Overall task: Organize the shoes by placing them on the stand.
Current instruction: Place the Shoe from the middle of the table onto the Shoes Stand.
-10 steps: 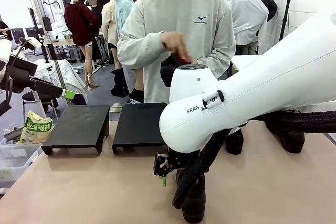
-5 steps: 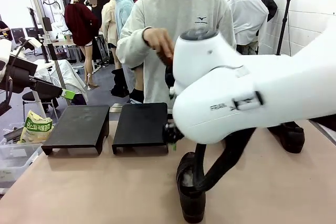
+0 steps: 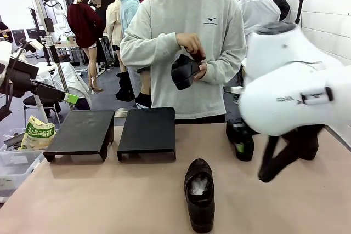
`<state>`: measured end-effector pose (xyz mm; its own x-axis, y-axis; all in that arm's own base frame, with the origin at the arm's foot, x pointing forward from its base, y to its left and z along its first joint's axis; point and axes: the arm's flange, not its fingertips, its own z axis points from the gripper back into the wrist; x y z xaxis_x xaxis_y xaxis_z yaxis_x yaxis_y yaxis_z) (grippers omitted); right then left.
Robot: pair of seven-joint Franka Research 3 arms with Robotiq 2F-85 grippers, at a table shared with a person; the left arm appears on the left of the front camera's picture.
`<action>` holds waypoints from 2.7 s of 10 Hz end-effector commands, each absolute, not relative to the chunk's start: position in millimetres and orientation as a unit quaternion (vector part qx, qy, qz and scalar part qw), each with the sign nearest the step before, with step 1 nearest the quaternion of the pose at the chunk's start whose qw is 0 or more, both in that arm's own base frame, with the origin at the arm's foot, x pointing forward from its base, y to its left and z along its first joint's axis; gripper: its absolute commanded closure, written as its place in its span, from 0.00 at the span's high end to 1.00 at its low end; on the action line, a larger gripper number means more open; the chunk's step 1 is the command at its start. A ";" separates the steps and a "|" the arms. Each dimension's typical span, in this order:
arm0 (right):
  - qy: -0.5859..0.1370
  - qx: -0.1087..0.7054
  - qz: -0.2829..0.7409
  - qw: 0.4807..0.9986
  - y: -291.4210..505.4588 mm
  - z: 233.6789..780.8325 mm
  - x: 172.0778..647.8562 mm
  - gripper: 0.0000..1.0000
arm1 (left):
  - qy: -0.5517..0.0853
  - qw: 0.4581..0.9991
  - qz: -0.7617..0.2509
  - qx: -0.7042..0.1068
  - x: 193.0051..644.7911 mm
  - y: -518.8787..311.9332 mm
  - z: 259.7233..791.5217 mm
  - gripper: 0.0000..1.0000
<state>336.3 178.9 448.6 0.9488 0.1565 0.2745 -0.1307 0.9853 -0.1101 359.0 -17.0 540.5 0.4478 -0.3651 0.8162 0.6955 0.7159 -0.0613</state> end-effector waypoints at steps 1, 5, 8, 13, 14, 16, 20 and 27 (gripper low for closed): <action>-0.134 -0.043 0.061 0.988 137.4 439.6 325.8 1.00 | -0.416 0.826 -0.320 -0.206 359.8 -16.1 539.4 0.98; -0.106 -0.013 0.078 0.991 95.7 422.4 330.1 1.00 | -0.365 0.848 -0.340 -0.176 336.3 -85.6 525.3 0.98; -0.123 -0.034 0.074 0.989 120.0 451.7 354.5 1.00 | -0.220 0.903 -0.351 -0.115 318.9 -167.0 510.7 0.98; -0.123 -0.034 0.074 0.989 120.0 451.7 354.5 1.00 | -0.155 0.916 -0.355 -0.109 298.4 -224.1 479.2 0.98; -0.123 -0.034 0.074 0.989 120.0 451.7 354.5 1.00 | -0.155 0.916 -0.355 -0.109 298.4 -224.1 479.2 0.98; -0.123 -0.034 0.074 0.989 120.0 451.7 354.5 1.00 | -0.141 0.930 -0.334 -0.066 296.0 -231.5 488.7 0.98; -0.123 -0.034 0.074 0.989 120.0 451.7 354.5 1.00 | -0.167 0.938 -0.298 -0.054 265.6 -331.3 464.4 0.98; -0.123 -0.034 0.074 0.989 120.0 451.7 354.5 1.00 | -0.072 0.983 -0.152 -0.069 271.6 -392.1 425.3 0.98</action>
<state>355.2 119.0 452.4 0.9566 0.1703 0.2365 -0.1529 0.9841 -0.0901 270.8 -379.5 427.5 0.9341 -0.3173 0.1634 0.3320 0.9405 -0.0720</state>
